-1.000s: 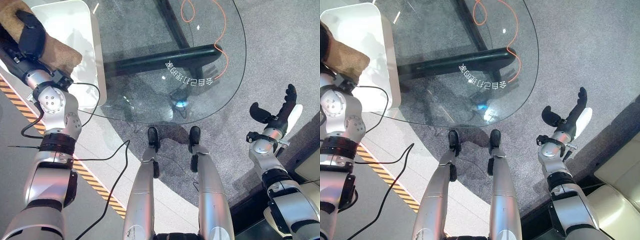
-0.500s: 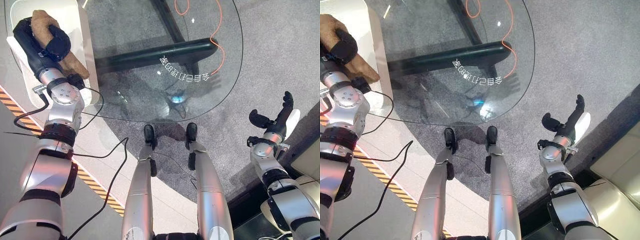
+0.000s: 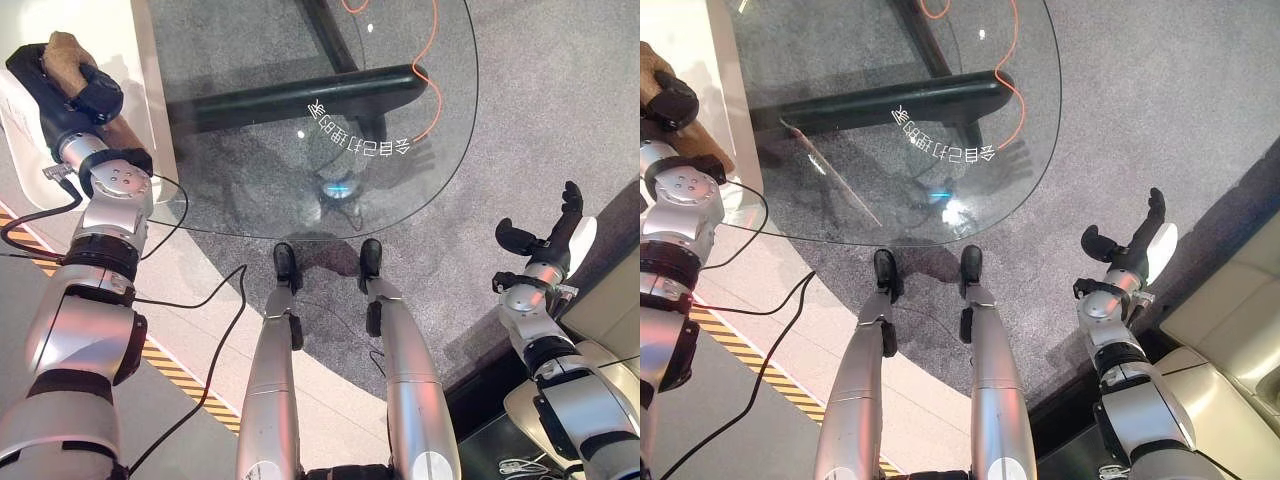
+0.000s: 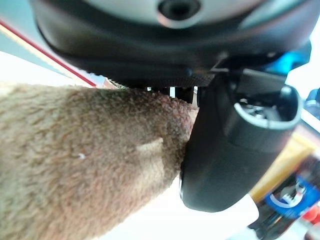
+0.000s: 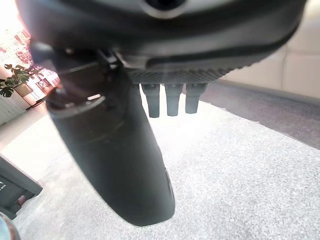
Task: Wipe the table with a cloth and put it in the basket.
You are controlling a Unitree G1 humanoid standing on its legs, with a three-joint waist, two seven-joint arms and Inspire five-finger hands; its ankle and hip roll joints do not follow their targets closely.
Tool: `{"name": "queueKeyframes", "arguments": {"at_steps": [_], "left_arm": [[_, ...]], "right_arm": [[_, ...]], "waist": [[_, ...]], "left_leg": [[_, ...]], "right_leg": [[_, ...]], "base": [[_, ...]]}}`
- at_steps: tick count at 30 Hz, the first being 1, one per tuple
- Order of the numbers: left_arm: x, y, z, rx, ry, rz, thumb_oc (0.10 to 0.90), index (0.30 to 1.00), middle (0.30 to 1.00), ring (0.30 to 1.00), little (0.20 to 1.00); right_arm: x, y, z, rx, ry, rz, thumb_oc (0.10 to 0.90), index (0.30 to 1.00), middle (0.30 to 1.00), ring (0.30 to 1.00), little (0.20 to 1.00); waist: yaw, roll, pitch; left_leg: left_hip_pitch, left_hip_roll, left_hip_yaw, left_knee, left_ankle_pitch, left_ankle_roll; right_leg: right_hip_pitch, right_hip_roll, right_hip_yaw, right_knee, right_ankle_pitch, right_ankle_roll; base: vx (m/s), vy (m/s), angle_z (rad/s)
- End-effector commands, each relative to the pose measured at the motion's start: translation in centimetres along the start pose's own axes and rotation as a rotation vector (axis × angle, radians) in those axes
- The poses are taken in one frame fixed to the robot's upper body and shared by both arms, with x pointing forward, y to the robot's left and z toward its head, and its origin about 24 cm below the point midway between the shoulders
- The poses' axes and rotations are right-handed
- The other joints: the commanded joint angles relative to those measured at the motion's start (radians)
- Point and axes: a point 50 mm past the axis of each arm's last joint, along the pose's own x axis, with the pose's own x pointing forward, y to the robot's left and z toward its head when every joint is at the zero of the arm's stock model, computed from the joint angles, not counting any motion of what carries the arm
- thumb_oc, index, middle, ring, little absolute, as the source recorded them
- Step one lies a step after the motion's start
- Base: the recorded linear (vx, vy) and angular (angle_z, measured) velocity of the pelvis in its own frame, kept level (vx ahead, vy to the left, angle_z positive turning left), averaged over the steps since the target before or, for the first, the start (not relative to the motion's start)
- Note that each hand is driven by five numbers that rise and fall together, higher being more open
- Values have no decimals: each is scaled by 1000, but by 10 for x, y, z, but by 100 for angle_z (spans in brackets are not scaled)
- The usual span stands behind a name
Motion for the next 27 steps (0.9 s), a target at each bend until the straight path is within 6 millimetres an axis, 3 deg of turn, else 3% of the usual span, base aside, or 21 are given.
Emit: {"name": "queueKeyframes", "arguments": {"at_steps": [1,15,24,25,26,27], "left_arm": [[38,56,50,-18,-169,263,100,300,300,300,200],[44,66,26,89,-59,265,100,300,300,300,200],[46,67,27,105,-53,260,100,300,300,300,200],[46,67,27,109,-42,256,369,531,531,531,469],[46,66,26,110,-34,254,800,900,900,900,900],[46,66,26,110,-34,254,800,900,900,900,900]], "right_arm": [[4,-15,0,23,-25,-83,800,900,900,900,900],[7,-14,7,36,-47,-83,800,900,900,900,900],[7,-13,8,45,-56,-82,800,900,900,900,900],[7,-13,9,46,-58,-82,800,900,900,900,900],[8,-13,10,48,-60,-83,800,900,900,900,900],[8,-13,10,48,-60,-83,800,900,900,900,900]], "waist": [[19,0,-29],[13,-14,-29],[15,-17,-29],[15,-17,-29],[15,-17,-29],[15,-17,-29]], "left_leg": [[19,-43,58,78,-108,31],[-9,-36,54,81,-107,26],[-14,-38,53,77,-107,26],[-15,-39,53,77,-108,26],[-16,-39,53,78,-108,26],[-16,-39,53,78,-108,26]], "right_leg": [[45,53,-30,-28,-38,22],[20,49,-29,-37,-23,28],[17,46,-29,-46,-17,32],[16,46,-29,-47,-16,32],[14,45,-29,-47,-15,32],[14,45,-29,-47,-15,32]], "base": [[0,0,0],[0,0,0],[0,0,0],[0,0,0],[0,0,0],[0,0,0]]}}
